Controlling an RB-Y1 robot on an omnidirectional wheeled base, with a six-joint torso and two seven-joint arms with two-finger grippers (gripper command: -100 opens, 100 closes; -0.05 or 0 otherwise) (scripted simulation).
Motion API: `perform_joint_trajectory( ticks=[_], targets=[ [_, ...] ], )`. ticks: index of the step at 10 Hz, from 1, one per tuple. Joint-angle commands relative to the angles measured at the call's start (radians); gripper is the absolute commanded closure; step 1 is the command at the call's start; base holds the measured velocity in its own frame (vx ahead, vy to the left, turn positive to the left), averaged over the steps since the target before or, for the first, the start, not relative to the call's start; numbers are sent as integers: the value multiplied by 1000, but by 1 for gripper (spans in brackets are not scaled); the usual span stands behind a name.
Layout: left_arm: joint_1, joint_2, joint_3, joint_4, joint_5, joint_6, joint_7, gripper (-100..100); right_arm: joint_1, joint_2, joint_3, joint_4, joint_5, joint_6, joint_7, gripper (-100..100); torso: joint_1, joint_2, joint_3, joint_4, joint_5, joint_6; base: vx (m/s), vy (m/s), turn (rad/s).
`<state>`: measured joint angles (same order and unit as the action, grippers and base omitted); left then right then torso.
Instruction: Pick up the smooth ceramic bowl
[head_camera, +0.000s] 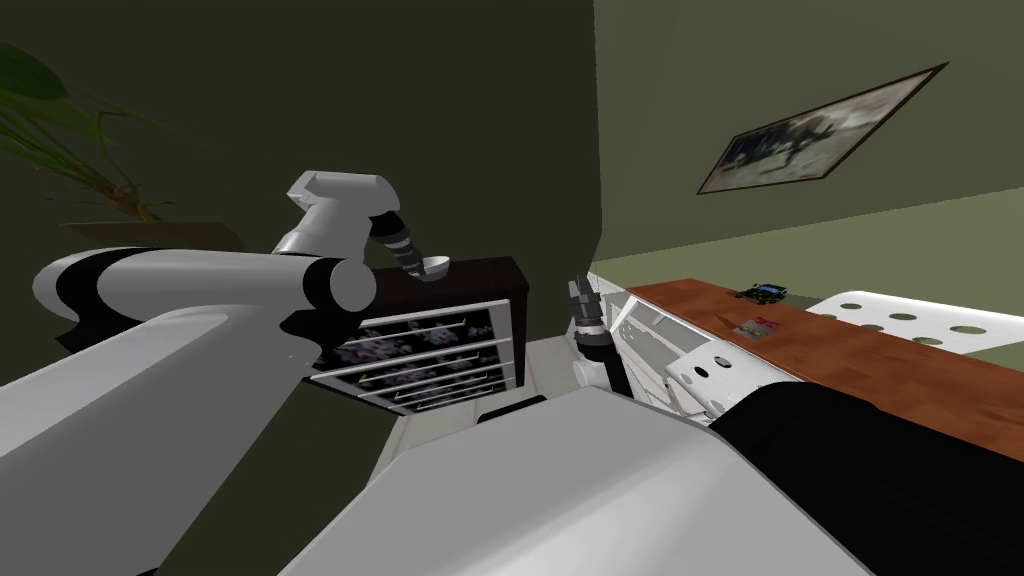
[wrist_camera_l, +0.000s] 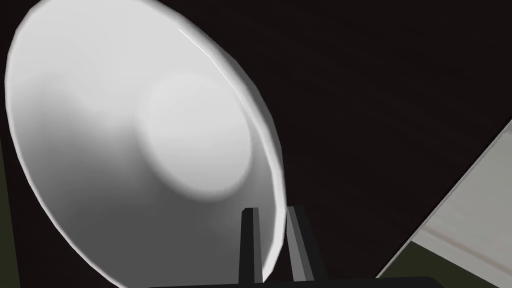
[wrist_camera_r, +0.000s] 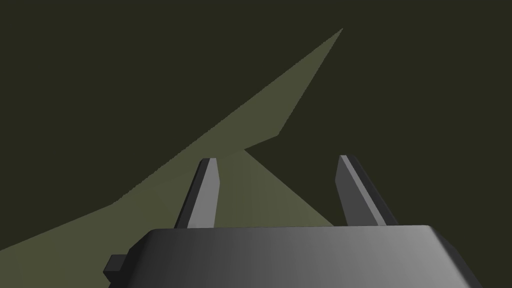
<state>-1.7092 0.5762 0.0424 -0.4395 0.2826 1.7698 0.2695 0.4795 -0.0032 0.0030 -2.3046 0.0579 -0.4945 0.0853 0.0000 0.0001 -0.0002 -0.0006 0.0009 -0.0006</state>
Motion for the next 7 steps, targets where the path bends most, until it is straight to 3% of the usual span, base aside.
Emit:
perform_joint_trajectory(
  ticks=[1, 3, 4, 5, 7],
  targets=[
    [0, 0, 0, 0, 0, 0, 0, 100, 0, 0, 0, 0, 0, 0, 0, 0, 0, 0, 0, 0, 0, 0, 0, 0, 0],
    [0, 0, 0, 0, 0, 0, -1, 100, 0, 0, 0, 0, 0, 0, 0, 0, 0, 1, 1, 1, 0, 0, 0, 0, 0],
    [1, -1, 0, 0, 0, 0, -1, 0, 0, 0, 0, 0, 0, 0, 0, 0, 0, 1, 1, 1, 0, 0, 0, 0, 0],
    [-26, 11, -3, -7, 1, 33, 0, 100, 0, 0, 0, 0, 0, 0, 0, 0, 0, 1, 1, 1, 0, 0, -6, -2, 3],
    [-19, 11, -2, -15, 2, 31, 0, 100, 0, 0, 0, 0, 0, 0, 0, 0, 0, 3, 3, 2, 0, -1, 0, 0, 0]
  ],
)
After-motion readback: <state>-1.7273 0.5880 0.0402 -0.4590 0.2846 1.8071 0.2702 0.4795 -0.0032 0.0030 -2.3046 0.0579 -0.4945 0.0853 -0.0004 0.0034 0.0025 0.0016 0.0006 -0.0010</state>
